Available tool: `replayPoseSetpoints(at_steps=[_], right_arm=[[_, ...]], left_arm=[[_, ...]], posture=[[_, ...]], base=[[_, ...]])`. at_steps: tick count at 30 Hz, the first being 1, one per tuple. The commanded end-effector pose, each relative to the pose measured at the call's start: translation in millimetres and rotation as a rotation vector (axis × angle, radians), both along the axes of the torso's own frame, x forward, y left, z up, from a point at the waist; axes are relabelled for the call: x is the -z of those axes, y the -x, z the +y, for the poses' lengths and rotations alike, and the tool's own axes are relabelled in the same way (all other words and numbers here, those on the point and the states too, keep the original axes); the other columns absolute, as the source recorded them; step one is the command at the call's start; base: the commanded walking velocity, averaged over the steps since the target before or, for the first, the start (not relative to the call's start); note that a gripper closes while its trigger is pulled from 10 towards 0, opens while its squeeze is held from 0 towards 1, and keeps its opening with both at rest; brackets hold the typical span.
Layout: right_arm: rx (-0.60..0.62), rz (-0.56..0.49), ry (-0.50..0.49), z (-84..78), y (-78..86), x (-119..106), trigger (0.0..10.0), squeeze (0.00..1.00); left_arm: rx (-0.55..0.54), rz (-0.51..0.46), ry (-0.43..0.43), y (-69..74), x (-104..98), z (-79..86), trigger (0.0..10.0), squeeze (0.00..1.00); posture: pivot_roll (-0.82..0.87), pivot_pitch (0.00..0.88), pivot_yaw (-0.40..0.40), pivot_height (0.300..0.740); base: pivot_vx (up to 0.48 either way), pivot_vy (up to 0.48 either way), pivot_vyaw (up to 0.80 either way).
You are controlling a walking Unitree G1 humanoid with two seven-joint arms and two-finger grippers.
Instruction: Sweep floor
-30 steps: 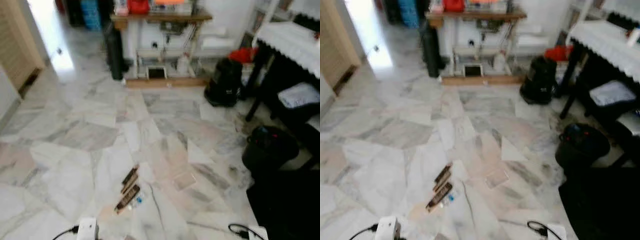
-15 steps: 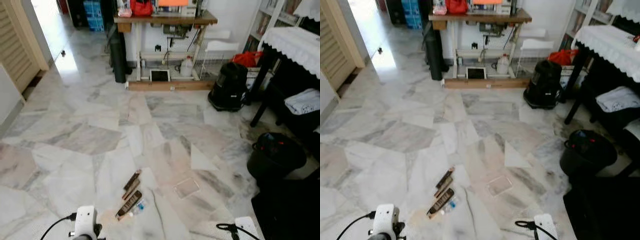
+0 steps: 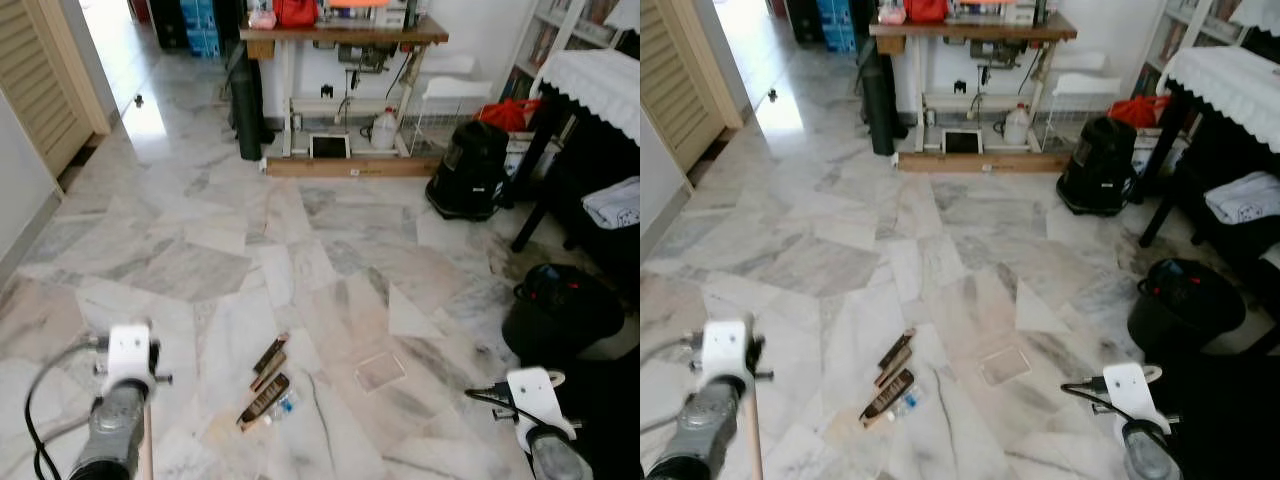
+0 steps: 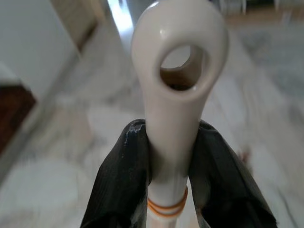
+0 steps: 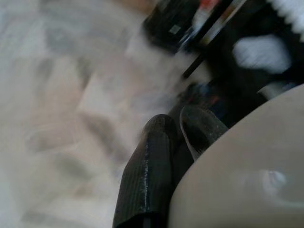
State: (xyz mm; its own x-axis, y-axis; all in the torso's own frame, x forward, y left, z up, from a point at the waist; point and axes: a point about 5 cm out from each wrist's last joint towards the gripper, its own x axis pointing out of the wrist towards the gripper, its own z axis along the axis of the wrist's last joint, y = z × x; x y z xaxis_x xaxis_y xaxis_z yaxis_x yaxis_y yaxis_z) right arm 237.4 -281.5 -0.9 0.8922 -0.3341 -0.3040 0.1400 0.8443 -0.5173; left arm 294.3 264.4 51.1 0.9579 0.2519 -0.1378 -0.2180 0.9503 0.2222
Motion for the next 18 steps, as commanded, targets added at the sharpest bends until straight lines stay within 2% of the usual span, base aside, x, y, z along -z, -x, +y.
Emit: replayPoseSetpoints(at_steps=[1,4,6,7,8,9,12,15,18], right_arm=[[0.008,-0.086,0.049,-0.7,-11.2,-15.2,10.0,0.0],[0.023,-0.155,0.057,5.5,-19.0,-25.0,10.0,0.0],[0.042,-0.182,0.014,10.7,-21.4,-26.7,10.0,0.0],[0.096,-0.231,-0.085,16.1,-24.6,-28.2,10.0,0.0],[0.096,-0.231,-0.085,16.1,-24.6,-28.2,10.0,0.0],[0.129,-0.262,-0.153,18.8,-26.2,-29.0,10.0,0.0],[0.165,-0.323,-0.247,24.4,-30.6,-33.5,10.0,0.0],[0.191,-0.37,-0.301,29.9,-33.5,-38.6,10.0,0.0],[0.19,-0.379,-0.307,32.0,-35.4,-40.8,10.0,0.0]], left_arm=[[0.024,-0.059,-0.031,-7.8,-12.5,-5.8,10.0,0.0],[0.042,-0.113,-0.044,-14.3,-23.4,-14.8,10.0,0.0],[0.059,-0.131,-0.034,-16.6,-27.0,-22.7,10.0,0.0],[0.095,-0.169,-0.003,-19.5,-32.4,-33.5,10.0,0.0],[0.095,-0.169,-0.003,-19.5,-32.4,-33.5,10.0,0.0],[0.119,-0.19,0.017,-20.9,-35.4,-40.0,10.0,0.0],[0.172,-0.239,0.051,-25.0,-44.5,-53.6,10.0,0.0],[0.192,-0.263,0.067,-27.8,-52.0,-59.9,10.0,0.0],[0.214,-0.272,0.07,-29.7,-55.7,-62.1,10.0,0.0]], posture=[[-0.11,0.0,-0.021,0.74],[-0.11,0.0,-0.022,0.74],[-0.11,0.0,-0.023,0.74],[-0.12,0.0,-0.022,0.74],[-0.12,0.0,-0.022,0.74],[-0.12,0.0,-0.022,0.74],[-0.11,0.0,-0.021,0.74],[-0.12,0.0,-0.018,0.74],[-0.12,0.0,-0.017,0.74]], base=[[0.0,0.0,0.0],[0.0,0.0,0.0],[0.0,0.0,0.0],[0.0,0.0,0.0],[0.0,0.0,0.0],[0.0,0.0,0.0],[0.0,0.0,0.0],[0.0,0.0,0.0],[0.0,0.0,0.0]])
